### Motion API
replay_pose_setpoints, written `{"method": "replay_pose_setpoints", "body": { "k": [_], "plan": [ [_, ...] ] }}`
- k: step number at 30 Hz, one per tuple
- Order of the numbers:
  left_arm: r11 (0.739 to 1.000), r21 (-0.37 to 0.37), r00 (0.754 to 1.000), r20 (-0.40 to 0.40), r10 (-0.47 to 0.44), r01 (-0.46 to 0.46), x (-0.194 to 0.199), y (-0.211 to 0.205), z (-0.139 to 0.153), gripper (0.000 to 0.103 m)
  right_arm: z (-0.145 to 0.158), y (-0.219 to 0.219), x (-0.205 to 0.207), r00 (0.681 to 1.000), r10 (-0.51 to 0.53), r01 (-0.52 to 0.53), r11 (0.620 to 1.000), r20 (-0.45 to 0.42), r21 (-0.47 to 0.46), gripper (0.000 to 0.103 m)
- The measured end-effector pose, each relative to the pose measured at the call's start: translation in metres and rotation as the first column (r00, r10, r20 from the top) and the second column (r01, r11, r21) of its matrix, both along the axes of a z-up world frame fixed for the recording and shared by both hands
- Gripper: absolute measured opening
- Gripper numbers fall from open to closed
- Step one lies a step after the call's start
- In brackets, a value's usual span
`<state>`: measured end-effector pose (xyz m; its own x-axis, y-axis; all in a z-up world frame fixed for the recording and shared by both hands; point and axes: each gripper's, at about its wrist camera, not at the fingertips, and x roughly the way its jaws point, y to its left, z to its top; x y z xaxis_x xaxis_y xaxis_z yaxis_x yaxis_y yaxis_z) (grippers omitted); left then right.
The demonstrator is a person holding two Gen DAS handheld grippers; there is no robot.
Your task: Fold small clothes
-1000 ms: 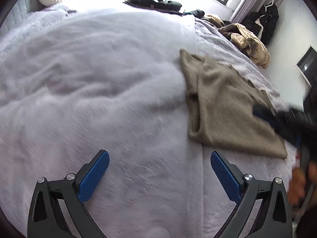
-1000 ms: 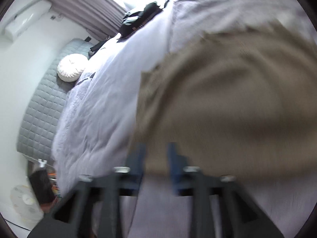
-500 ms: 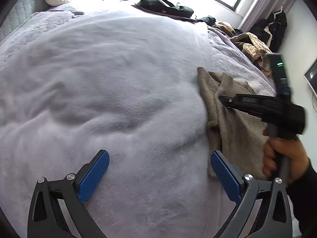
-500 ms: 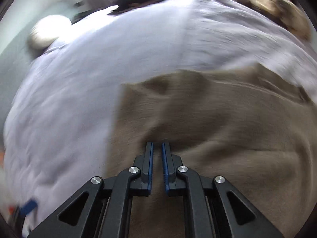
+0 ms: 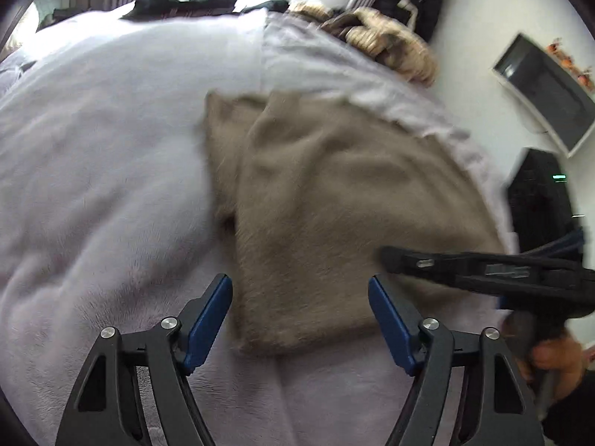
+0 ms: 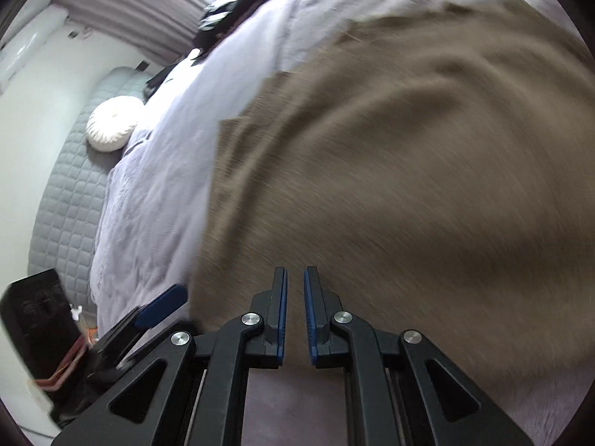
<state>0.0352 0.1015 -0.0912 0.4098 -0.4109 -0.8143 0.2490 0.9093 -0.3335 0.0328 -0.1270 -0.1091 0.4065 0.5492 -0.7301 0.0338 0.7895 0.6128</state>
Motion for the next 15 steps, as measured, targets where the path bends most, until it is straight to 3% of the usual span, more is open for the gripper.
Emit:
{"method": "replay_pose_setpoints", "body": {
  "k": [1, 3, 5, 11, 13, 15],
  "plan": [
    [1.0, 0.011, 0.999, -0.047, 0.009, -0.008, 0.002, 0.003, -0.012, 0.06, -0.003, -0.004, -0.004, 1.0, -0.013, 0.013, 1.0, -0.006, 0.018, 0.012],
    [0.998, -0.059, 0.996, -0.082, 0.027, -0.032, 0.0, 0.022, -0.026, 0.06, -0.008, -0.013, -0.014, 1.0, -0.028, 0.029, 0.999, -0.013, 0.032, 0.012],
    [0.996, -0.076, 0.995, -0.088, 0.047, -0.054, -0.002, 0.032, -0.018, 0.06, -0.011, -0.018, -0.022, 0.999, -0.031, 0.032, 0.998, -0.02, 0.055, 0.012],
    [0.991, -0.058, 0.992, -0.018, 0.123, -0.124, -0.002, 0.047, 0.013, 0.06, -0.003, -0.017, -0.035, 0.999, -0.039, 0.038, 0.999, 0.012, 0.039, 0.012],
    [0.992, -0.057, 0.994, 0.011, 0.109, -0.109, -0.004, 0.038, 0.023, 0.06, 0.004, -0.018, -0.037, 0.997, -0.057, 0.057, 0.998, 0.046, 0.009, 0.012],
    [0.996, -0.062, 0.997, 0.049, 0.063, -0.06, -0.009, 0.026, 0.031, 0.053, 0.012, -0.025, -0.037, 0.994, -0.083, 0.086, 0.996, 0.075, -0.032, 0.012]
  ]
}}
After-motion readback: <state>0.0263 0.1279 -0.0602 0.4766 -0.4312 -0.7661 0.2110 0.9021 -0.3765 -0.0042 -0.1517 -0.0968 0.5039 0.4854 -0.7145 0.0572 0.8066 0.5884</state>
